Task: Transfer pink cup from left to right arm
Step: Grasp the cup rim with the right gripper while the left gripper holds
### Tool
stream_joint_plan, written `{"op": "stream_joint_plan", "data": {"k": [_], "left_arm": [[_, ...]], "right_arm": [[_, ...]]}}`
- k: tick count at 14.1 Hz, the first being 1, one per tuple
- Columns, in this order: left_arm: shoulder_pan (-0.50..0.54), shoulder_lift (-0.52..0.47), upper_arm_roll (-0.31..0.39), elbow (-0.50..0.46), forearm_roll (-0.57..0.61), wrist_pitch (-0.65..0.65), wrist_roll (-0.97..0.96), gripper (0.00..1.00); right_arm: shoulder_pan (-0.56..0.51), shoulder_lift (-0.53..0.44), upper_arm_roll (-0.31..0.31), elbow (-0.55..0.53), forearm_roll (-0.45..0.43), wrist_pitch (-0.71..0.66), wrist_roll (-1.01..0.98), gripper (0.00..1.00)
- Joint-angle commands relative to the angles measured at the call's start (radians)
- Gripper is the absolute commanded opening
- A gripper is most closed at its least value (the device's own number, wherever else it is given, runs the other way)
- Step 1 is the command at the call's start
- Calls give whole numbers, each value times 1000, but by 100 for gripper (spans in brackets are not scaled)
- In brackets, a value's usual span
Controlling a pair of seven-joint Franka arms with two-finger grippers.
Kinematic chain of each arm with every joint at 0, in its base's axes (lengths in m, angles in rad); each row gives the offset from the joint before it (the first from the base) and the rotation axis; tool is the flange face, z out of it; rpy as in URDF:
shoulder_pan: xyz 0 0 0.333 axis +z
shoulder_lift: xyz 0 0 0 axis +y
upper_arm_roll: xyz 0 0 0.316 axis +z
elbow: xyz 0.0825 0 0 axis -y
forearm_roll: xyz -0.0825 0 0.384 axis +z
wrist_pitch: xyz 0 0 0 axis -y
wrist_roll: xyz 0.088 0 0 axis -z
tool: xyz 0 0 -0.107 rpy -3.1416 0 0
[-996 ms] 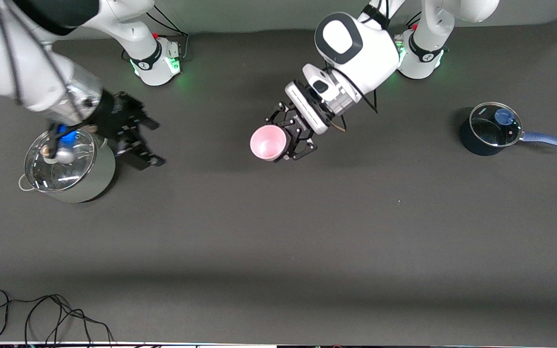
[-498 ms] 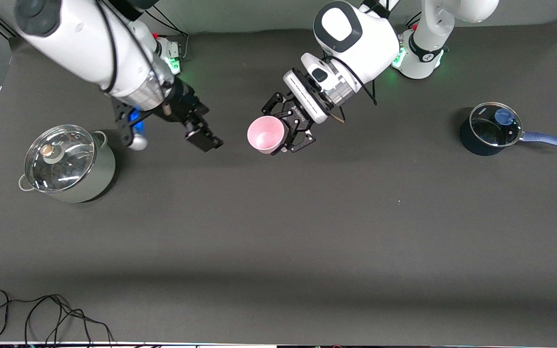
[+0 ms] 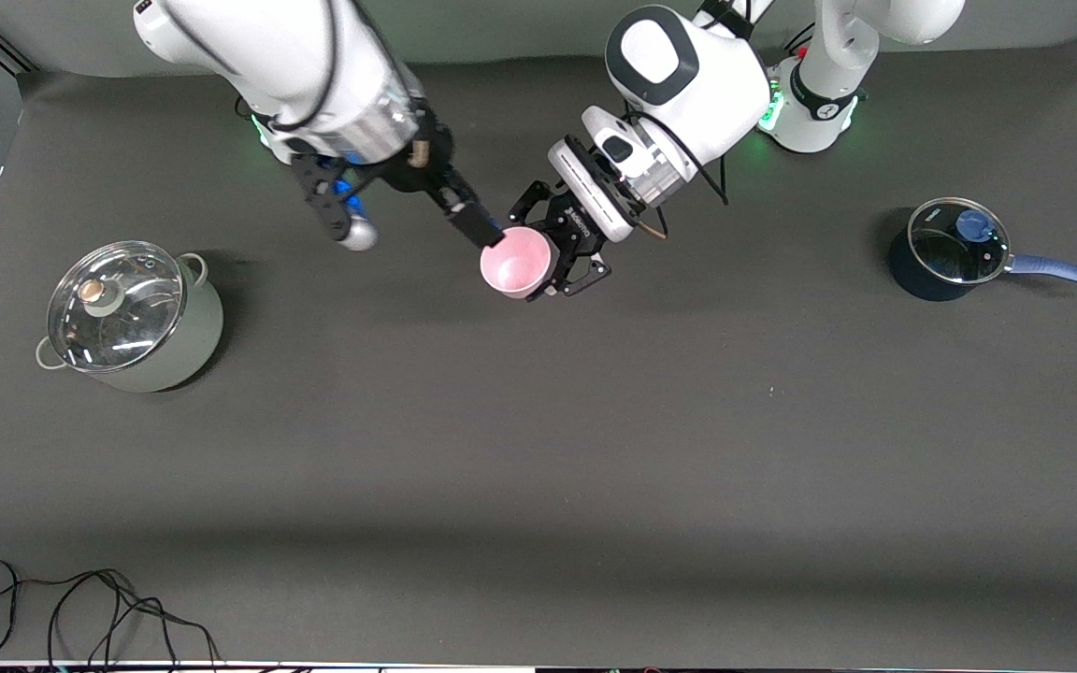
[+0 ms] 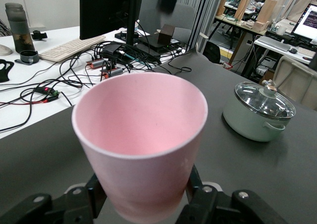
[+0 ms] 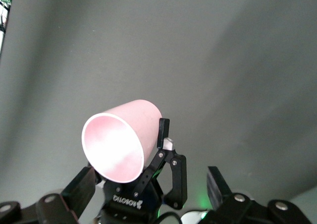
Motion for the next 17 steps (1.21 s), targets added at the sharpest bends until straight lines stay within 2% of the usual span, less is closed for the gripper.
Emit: {"op": "stream_joint_plan", "data": {"k": [1,6,8,9,10,11,17], "left_arm": [[-24,4,15,-5,-12,35,-10,42],[-24,6,15,-5,-12,37,-10,42],[-25,6,15,-5,-14,37,-10,42],[-24,6,15,-5,-14,37,-12,42],[-24,6,15,-5,-12,38,-10,42],[-25,6,15,-5,-14,38,-12,43],[-24,4,15,-5,-14,38,-12,43]], "right_arm": [[57,85,-4,73,-98,-26,-20,100],[51,85,-11,71,-106,-58,-54,98],[49,86,-14,70,-106,-65,-54,83],[49,86,-14,68,-106,-65,-54,54],[49,88,-14,70,-106,-63,-54,18],[49,92,-14,71,-108,-62,-55,0],[46,92,-18,73,-103,-62,-92,0]]}}
